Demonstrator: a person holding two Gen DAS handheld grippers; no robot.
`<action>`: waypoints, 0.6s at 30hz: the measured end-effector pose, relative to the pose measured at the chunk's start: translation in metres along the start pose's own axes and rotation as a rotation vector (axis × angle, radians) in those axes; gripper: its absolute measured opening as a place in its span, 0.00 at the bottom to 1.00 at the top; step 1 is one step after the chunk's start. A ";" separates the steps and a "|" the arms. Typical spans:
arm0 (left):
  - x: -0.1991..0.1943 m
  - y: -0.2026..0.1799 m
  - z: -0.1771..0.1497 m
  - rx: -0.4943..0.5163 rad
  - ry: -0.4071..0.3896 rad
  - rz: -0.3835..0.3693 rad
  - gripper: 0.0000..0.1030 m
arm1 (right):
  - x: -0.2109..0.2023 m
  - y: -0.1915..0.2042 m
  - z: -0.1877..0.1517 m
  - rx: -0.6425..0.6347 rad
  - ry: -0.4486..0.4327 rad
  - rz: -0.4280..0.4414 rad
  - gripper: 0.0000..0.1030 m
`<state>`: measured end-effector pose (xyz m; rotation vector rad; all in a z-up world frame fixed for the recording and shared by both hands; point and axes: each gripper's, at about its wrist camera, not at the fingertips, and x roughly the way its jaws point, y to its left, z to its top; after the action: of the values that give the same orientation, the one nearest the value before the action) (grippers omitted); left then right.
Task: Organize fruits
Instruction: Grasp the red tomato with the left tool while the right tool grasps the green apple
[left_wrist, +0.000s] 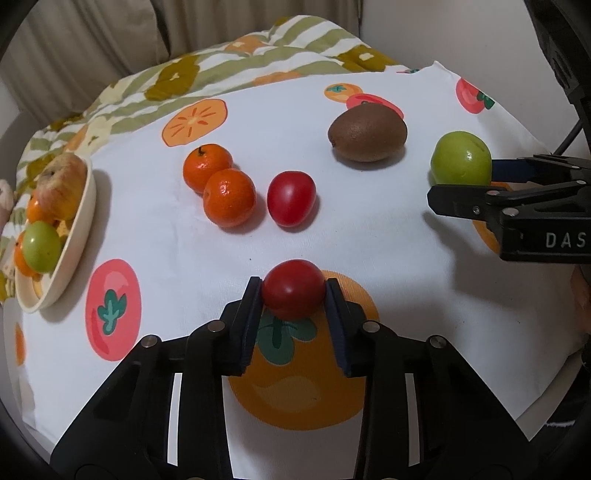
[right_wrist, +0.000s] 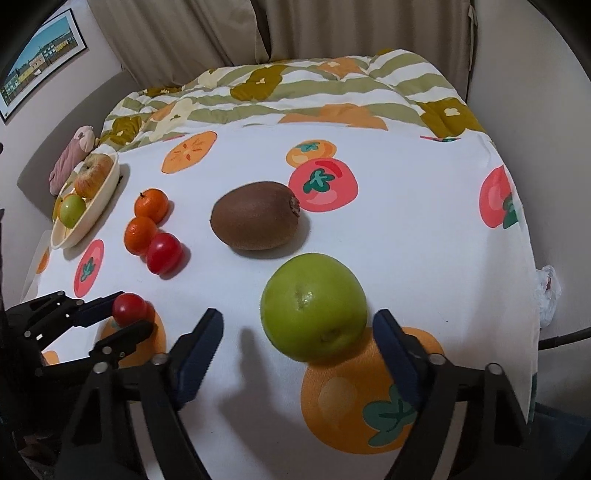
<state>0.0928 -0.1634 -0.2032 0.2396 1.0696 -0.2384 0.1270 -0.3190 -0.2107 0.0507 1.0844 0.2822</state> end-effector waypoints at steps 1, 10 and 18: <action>0.000 0.000 0.000 -0.001 0.001 0.001 0.37 | 0.001 0.000 0.000 0.004 0.000 0.001 0.73; -0.002 0.001 -0.001 -0.011 0.004 0.007 0.37 | 0.003 -0.005 0.003 0.018 0.000 0.005 0.58; -0.004 0.005 -0.001 -0.031 -0.008 0.001 0.37 | 0.004 -0.007 0.006 0.036 0.004 0.019 0.50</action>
<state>0.0915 -0.1586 -0.1996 0.2112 1.0649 -0.2211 0.1350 -0.3238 -0.2124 0.0922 1.0933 0.2798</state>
